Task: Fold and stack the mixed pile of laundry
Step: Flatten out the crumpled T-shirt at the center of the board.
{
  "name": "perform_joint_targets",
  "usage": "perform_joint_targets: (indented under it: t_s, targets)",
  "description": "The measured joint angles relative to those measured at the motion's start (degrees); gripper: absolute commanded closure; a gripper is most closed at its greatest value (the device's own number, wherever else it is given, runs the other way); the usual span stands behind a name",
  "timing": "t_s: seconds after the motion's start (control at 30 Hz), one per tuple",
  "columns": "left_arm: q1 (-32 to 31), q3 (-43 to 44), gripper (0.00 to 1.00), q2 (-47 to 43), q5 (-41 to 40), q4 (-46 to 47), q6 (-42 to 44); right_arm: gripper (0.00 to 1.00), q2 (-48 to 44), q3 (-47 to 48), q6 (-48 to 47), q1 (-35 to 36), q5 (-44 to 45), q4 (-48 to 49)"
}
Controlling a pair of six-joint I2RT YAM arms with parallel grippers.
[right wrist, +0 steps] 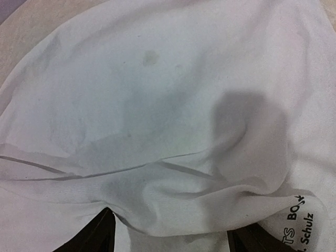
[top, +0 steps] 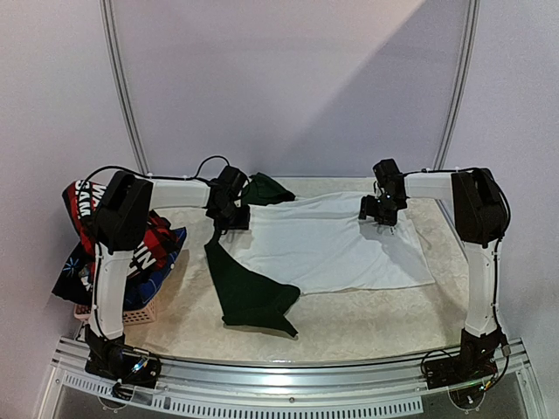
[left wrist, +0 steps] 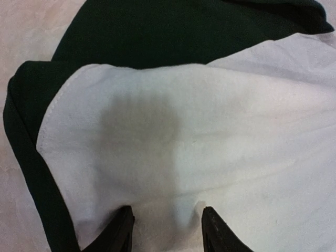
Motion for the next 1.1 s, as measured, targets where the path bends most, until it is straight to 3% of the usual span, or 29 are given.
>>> perform_joint_targets:
  t_s: [0.23,0.57,1.1]
  targets:
    - [0.0,-4.5,0.54,-2.9,-0.7,0.5,0.1,0.27,-1.9,-1.6,-0.9,-0.2,-1.5,0.0]
    - [-1.1,-11.0,0.49,-10.8,-4.2,-0.4,0.2,0.26,-12.5,-7.7,-1.3,-0.2,-2.2,0.3]
    - [-9.6,-22.8,0.47,-25.9,-11.4,-2.0,-0.1,0.25,-27.9,-21.4,-0.2,2.6,0.3,1.6]
